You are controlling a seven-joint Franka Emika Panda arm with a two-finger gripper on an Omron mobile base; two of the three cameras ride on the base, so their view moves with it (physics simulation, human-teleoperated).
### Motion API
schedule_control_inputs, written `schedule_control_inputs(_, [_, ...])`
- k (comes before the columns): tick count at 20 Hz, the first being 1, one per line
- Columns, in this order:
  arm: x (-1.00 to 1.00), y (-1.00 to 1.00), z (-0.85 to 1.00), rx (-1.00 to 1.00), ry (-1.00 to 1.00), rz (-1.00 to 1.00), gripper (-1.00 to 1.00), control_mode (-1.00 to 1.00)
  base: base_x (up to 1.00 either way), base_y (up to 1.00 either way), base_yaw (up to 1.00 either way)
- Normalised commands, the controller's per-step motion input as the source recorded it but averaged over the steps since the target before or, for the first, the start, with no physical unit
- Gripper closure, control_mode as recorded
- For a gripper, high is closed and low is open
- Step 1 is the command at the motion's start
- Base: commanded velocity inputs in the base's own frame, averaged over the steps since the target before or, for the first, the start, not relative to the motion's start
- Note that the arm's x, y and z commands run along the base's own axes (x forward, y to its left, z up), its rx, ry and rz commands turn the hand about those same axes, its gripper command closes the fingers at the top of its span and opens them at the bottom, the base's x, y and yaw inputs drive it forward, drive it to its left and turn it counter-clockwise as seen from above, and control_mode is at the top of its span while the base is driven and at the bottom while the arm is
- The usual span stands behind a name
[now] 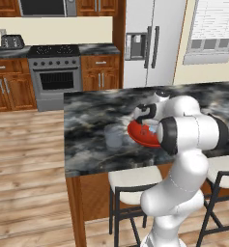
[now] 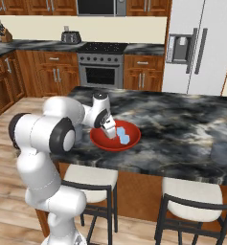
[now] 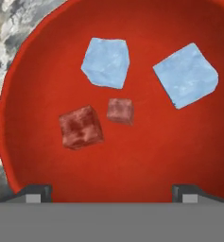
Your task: There are four ice cubes in the ice bowl. Place two ice cubes in each glass of water.
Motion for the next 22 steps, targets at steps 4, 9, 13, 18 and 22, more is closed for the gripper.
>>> schedule_control_inputs(4, [0.27, 0.00, -0.02, 0.03, 0.00, -0.13, -1.00, -1.00, 0.00, 0.00, 0.00])
schedule_control_inputs(9, [0.11, 0.00, 0.00, 0.01, 0.00, -0.10, -1.00, -1.00, 0.00, 0.00, 0.00])
schedule_control_inputs(13, [0.00, 0.00, -0.11, 0.05, 0.02, -0.07, -1.00, -1.00, 0.00, 0.00, 0.00])
schedule_control_inputs(18, [0.00, 0.00, -0.21, 0.07, 0.02, -0.05, -1.00, -1.00, 0.00, 0.00, 0.00])
schedule_control_inputs(22, [0.01, 0.00, -0.13, 0.09, 0.04, -0.04, -1.00, -1.00, 0.00, 0.00, 0.00])
